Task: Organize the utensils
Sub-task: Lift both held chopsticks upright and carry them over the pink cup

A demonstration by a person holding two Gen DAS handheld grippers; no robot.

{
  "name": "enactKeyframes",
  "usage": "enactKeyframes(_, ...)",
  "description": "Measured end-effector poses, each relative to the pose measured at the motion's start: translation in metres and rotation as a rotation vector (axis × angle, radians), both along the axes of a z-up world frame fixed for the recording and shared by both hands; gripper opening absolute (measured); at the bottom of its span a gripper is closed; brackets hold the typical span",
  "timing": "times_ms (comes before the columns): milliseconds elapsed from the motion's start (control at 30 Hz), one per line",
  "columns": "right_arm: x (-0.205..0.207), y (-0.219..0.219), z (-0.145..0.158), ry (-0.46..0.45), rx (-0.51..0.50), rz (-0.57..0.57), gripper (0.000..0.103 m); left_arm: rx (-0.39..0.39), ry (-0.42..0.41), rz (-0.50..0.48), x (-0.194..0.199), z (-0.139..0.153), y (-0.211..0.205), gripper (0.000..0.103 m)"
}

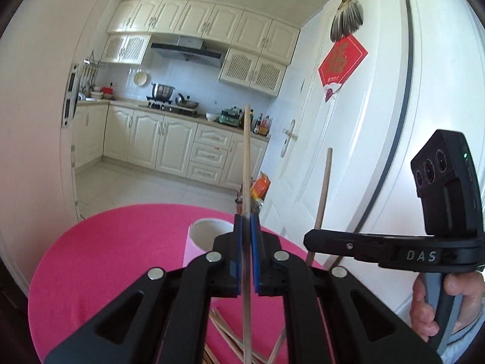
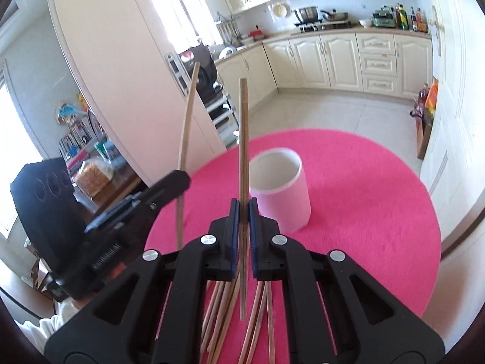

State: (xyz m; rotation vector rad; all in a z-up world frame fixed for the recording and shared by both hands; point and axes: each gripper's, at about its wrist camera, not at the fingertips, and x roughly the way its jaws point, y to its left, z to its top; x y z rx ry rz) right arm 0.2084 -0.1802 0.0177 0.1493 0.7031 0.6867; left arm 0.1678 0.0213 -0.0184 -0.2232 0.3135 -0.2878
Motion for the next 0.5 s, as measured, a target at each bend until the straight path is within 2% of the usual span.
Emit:
enactKeyframes(300,0.023,0.007,0.050,-0.232,0.029,-0.138,0.007,-0.015,-0.230,0.091,0.046,0.041,-0.011,0.006)
enactKeyframes(500,0.035,0.006,0.060,-0.308,0.084,-0.176,0.007,-0.041,-0.302,0.139,0.067,0.048,-0.013,0.006)
